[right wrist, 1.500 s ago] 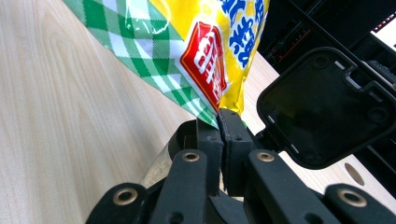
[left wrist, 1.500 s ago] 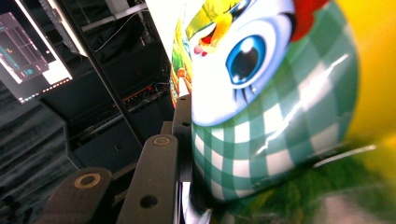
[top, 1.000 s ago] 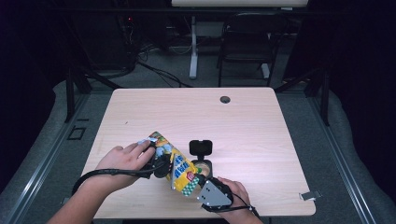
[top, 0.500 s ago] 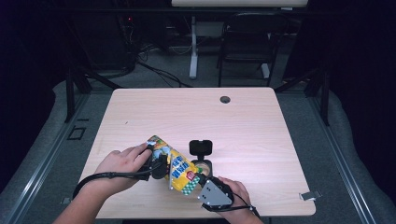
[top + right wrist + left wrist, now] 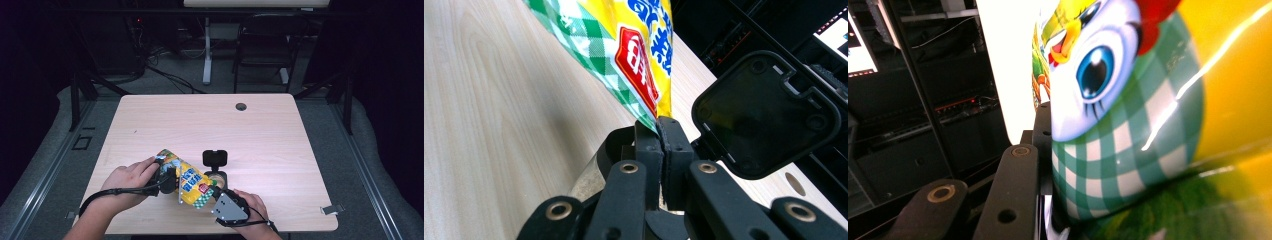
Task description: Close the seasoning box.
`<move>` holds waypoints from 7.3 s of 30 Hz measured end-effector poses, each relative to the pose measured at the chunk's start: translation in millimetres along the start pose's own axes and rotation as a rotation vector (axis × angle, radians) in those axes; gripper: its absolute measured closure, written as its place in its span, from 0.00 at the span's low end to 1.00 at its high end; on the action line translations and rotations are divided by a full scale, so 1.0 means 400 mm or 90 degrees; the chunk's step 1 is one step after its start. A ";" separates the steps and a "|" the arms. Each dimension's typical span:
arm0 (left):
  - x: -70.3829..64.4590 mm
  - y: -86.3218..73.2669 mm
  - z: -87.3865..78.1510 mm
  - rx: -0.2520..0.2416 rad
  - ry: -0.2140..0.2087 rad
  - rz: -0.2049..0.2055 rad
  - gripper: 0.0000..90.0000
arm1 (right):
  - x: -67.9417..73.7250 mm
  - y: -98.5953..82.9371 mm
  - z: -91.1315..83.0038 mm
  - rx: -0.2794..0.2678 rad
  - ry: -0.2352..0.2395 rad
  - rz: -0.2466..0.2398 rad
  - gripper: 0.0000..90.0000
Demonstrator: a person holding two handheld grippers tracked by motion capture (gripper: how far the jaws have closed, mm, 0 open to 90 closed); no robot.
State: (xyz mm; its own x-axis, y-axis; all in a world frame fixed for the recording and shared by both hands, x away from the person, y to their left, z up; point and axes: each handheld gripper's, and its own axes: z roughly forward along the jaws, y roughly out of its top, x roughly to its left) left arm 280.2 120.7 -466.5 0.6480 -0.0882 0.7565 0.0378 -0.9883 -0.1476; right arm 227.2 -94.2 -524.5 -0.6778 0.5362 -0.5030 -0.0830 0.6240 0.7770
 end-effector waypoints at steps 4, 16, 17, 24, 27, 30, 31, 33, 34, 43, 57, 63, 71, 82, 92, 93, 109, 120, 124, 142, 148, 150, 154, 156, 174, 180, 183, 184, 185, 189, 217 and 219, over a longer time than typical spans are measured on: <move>-0.005 -0.003 0.005 -0.002 -0.004 -0.007 0.83 | 0.000 0.001 -0.001 -0.001 0.000 0.000 0.98; -0.011 -0.007 0.010 -0.010 -0.011 -0.024 0.83 | -0.002 0.004 -0.004 -0.005 -0.004 -0.003 0.98; -0.011 -0.007 0.010 -0.011 -0.011 -0.025 0.83 | -0.002 0.004 -0.004 -0.006 -0.005 -0.003 0.98; -0.020 -0.008 0.016 -0.018 -0.011 -0.034 0.83 | -0.004 0.005 -0.006 -0.007 -0.010 -0.005 0.98; -0.022 -0.010 0.017 -0.018 -0.010 -0.036 0.83 | -0.003 0.007 -0.007 -0.003 -0.011 -0.007 0.98; -0.024 -0.013 0.018 -0.020 -0.008 -0.042 0.83 | -0.001 0.010 -0.007 -0.007 -0.012 -0.012 0.98; -0.024 -0.014 0.018 -0.018 -0.008 -0.043 0.83 | -0.001 0.011 -0.006 -0.008 -0.013 -0.014 0.98; -0.028 -0.015 0.019 -0.019 -0.009 -0.045 0.83 | 0.000 0.013 -0.007 -0.007 -0.014 -0.014 0.98; -0.030 -0.016 0.021 -0.019 -0.008 -0.045 0.83 | 0.000 0.014 -0.006 -0.011 -0.016 -0.017 0.98; -0.043 -0.023 0.029 -0.027 -0.012 -0.060 0.83 | 0.005 0.027 -0.009 -0.014 -0.029 -0.041 0.99; -0.066 -0.027 0.047 -0.061 -0.031 -0.121 0.83 | 0.002 0.039 -0.014 -0.012 -0.051 -0.081 0.99; -0.076 -0.028 0.052 -0.071 -0.025 -0.136 0.83 | 0.000 0.042 -0.013 -0.009 -0.051 -0.089 0.99; -0.081 -0.031 0.056 -0.074 -0.041 -0.146 0.83 | -0.001 0.045 -0.013 -0.004 -0.045 -0.101 0.99; -0.092 -0.033 0.063 -0.084 -0.050 -0.159 0.83 | -0.002 0.051 -0.014 0.008 -0.042 -0.119 0.99; -0.097 -0.040 0.066 -0.092 -0.055 -0.174 0.83 | -0.002 0.060 -0.013 0.015 -0.042 -0.141 1.00; -0.098 -0.041 0.066 -0.093 -0.050 -0.177 0.83 | -0.002 0.062 -0.013 0.018 -0.043 -0.144 1.00; -0.101 -0.049 0.074 -0.109 -0.068 -0.217 0.82 | -0.020 0.080 -0.007 0.011 -0.025 -0.124 1.00; -0.112 -0.056 0.082 -0.134 -0.096 -0.251 0.83 | -0.027 0.092 -0.007 0.010 -0.012 -0.120 1.00; -0.112 -0.058 0.082 -0.138 -0.101 -0.255 0.83 | -0.027 0.095 -0.008 0.009 -0.010 -0.120 1.00; -0.116 -0.061 0.090 -0.161 -0.116 -0.295 0.80 | -0.031 0.103 -0.006 -0.001 -0.018 -0.119 1.00; -0.118 -0.062 0.094 -0.164 -0.123 -0.297 0.78 | -0.032 0.105 -0.004 0.003 -0.018 -0.121 1.00; -0.120 -0.062 0.096 -0.165 -0.121 -0.298 0.78 | -0.031 0.105 -0.003 0.002 -0.017 -0.121 1.00; -0.121 -0.063 0.098 -0.166 -0.125 -0.302 0.76 | -0.031 0.107 -0.002 0.006 -0.020 -0.124 1.00; -0.121 -0.063 0.099 -0.168 -0.130 -0.304 0.76 | -0.030 0.108 -0.002 0.006 -0.021 -0.124 1.00; -0.127 -0.070 0.125 -0.192 -0.183 -0.342 0.83 | -0.023 0.106 0.008 0.002 -0.018 -0.118 1.00; -0.130 -0.069 0.130 -0.199 -0.203 -0.353 0.84 | -0.025 0.107 0.008 0.003 -0.019 -0.117 1.00; -0.130 -0.068 0.132 -0.203 -0.205 -0.351 0.84 | -0.024 0.106 0.008 0.003 -0.019 -0.120 1.00; -0.130 -0.068 0.132 -0.204 -0.204 -0.352 0.84 | -0.024 0.106 0.008 0.002 -0.019 -0.118 1.00; -0.130 -0.068 0.132 -0.206 -0.206 -0.353 0.84 | -0.024 0.106 0.008 0.003 -0.019 -0.119 1.00; -0.131 -0.068 0.133 -0.206 -0.208 -0.353 0.83 | -0.025 0.107 0.007 0.004 -0.018 -0.118 1.00; -0.133 -0.085 0.157 -0.234 -0.249 -0.403 0.84 | -0.022 0.115 0.016 -0.017 -0.014 -0.101 0.94; -0.132 -0.088 0.159 -0.238 -0.255 -0.408 0.84 | -0.022 0.113 0.016 -0.022 -0.015 -0.094 0.91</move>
State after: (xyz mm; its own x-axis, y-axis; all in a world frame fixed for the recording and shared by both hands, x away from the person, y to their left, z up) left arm 292.9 168.1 -541.8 0.8101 0.4854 0.3289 0.2817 -0.8142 0.5077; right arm 234.0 -67.1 -487.3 -0.6391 0.4528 -0.6217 -0.2062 0.6779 0.7057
